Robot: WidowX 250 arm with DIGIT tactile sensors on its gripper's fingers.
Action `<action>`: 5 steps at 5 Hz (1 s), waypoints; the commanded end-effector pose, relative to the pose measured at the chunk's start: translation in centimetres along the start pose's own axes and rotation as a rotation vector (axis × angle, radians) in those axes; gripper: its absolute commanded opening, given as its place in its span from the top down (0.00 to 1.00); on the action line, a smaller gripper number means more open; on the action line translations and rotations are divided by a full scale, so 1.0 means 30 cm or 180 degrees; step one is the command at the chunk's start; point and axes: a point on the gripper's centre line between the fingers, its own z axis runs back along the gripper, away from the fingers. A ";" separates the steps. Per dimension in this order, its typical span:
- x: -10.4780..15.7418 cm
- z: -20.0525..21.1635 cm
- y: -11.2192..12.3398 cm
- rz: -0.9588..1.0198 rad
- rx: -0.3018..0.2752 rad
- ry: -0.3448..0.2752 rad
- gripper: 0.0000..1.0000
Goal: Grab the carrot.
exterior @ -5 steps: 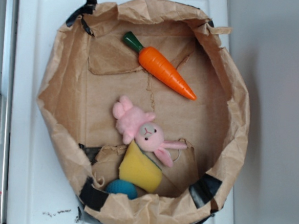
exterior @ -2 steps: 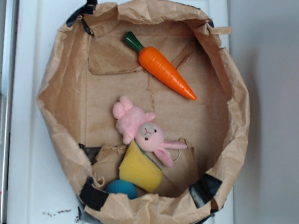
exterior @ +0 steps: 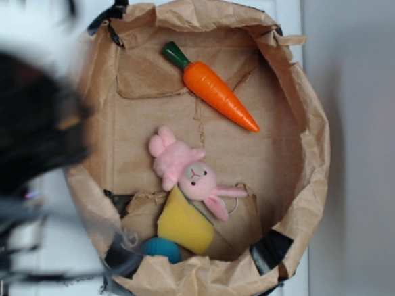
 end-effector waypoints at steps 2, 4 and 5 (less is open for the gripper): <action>0.011 0.044 0.012 -0.0007 0.0017 -0.0176 0.00; 0.146 -0.054 0.100 -0.0842 -0.0133 -0.0247 0.00; 0.190 -0.042 0.129 -0.1427 -0.0307 -0.0374 0.00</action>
